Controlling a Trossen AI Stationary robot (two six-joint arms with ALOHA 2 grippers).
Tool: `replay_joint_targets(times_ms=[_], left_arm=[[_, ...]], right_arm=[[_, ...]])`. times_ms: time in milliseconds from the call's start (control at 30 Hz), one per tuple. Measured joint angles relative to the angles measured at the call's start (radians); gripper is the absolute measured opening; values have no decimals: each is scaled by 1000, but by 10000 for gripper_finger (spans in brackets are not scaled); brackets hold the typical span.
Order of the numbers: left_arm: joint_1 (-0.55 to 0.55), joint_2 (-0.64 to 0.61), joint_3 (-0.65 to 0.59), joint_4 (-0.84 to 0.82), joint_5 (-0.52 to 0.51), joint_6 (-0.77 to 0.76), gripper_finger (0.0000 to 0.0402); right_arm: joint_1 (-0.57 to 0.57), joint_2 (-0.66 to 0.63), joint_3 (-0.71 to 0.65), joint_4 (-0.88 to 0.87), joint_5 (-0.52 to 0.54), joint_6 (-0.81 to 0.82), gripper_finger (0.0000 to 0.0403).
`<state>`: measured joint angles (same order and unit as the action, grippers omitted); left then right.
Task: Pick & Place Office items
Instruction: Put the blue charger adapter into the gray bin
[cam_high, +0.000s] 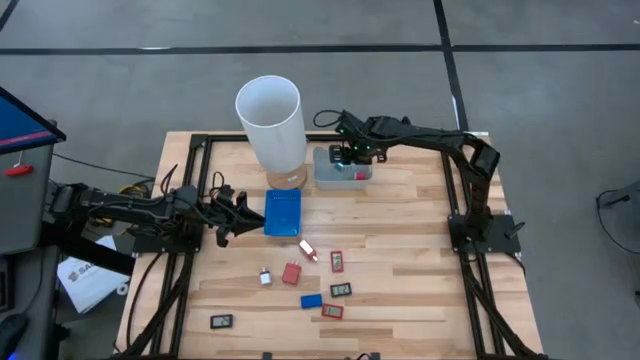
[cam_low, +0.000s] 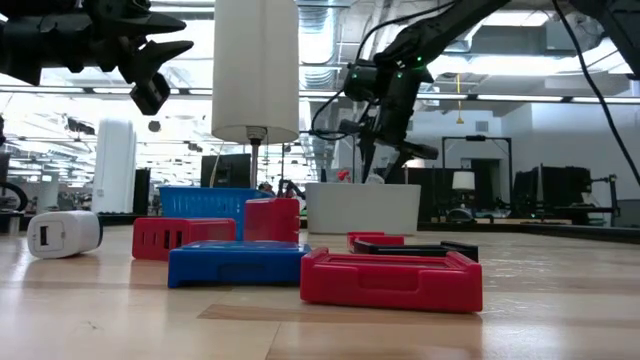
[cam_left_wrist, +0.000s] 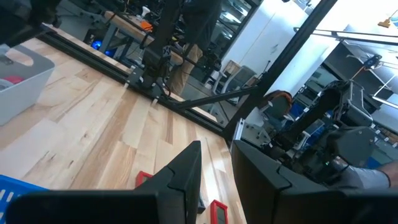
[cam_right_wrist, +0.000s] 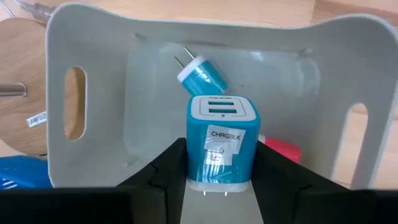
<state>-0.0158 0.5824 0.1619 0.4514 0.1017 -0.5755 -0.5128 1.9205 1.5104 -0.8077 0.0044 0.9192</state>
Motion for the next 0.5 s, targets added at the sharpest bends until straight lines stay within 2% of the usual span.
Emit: replay_joint_targets(times_ms=[367,500], left_arm=[[0,0,0,0,0,0,86],[0,0,0,0,0,-1,86]], right_arm=[[-27,-1,0,7,1,-25,141],[-23,-1,0,11,-1,-37,153]])
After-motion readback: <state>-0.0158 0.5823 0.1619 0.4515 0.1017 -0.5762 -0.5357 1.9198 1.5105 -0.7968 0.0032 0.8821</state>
